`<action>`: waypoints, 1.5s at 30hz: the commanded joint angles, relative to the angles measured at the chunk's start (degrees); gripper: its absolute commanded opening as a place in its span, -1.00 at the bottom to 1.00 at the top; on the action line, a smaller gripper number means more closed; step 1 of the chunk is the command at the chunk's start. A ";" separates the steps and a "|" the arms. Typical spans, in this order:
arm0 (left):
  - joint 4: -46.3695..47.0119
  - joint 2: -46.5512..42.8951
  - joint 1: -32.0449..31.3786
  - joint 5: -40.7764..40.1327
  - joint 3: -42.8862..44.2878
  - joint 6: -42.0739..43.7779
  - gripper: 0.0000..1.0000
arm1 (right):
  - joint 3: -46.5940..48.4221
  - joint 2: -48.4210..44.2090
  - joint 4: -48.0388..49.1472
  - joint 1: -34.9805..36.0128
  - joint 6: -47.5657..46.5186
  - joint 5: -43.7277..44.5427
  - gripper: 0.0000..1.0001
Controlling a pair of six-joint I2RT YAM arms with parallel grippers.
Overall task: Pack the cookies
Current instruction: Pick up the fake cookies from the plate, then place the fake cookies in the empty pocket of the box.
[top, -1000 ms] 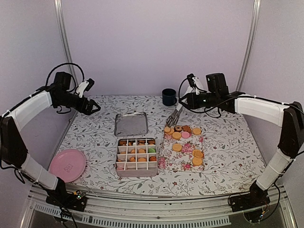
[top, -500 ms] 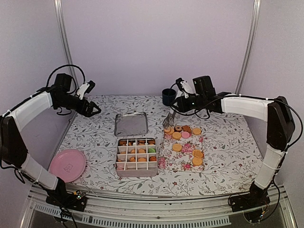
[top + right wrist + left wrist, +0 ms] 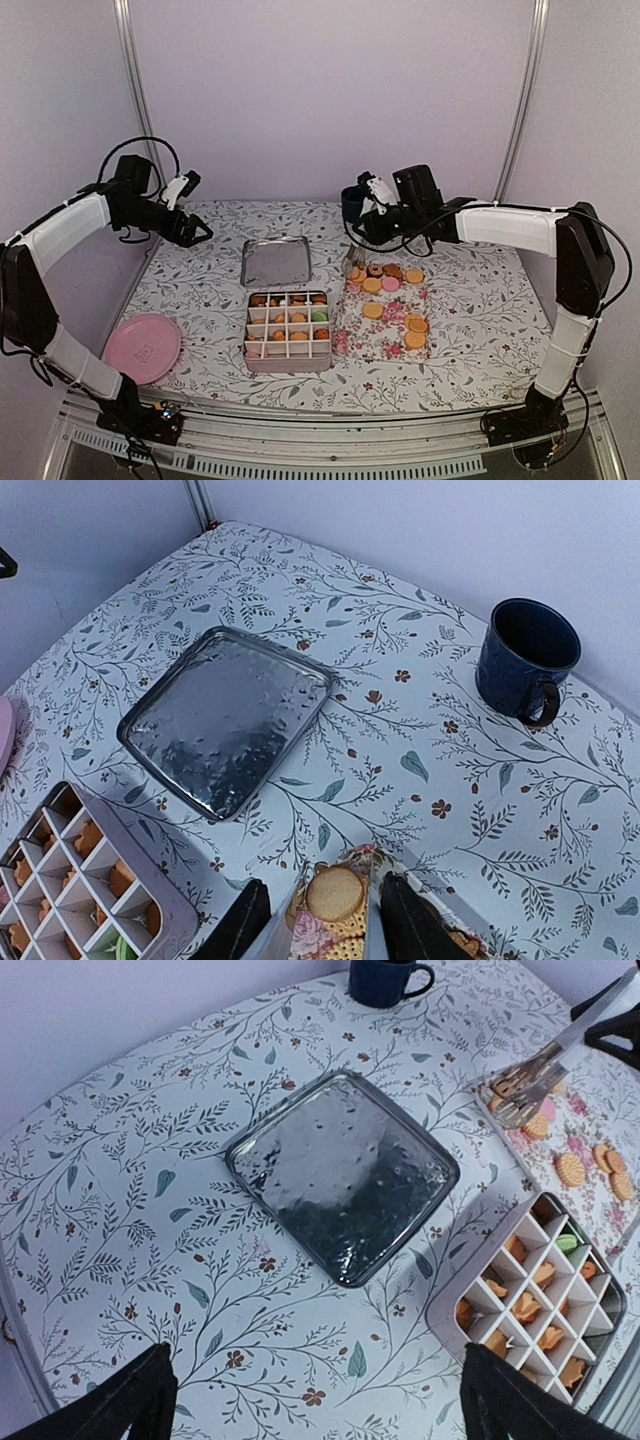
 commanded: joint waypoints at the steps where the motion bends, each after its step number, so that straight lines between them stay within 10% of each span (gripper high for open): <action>1: -0.43 0.51 0.04 1.04 -0.15 0.59 0.98 | 1.10 0.79 0.68 0.55 -1.27 1.27 -0.23; 19: -0.38 1.07 0.01 1.52 0.45 0.29 0.98 | 1.07 -2.28 -1.09 1.37 -1.05 2.45 -0.84; 45: -1.07 1.21 0.02 0.86 1.58 0.51 0.98 | -3.56 -13.70 -5.72 25.96 4.73 5.87 -0.88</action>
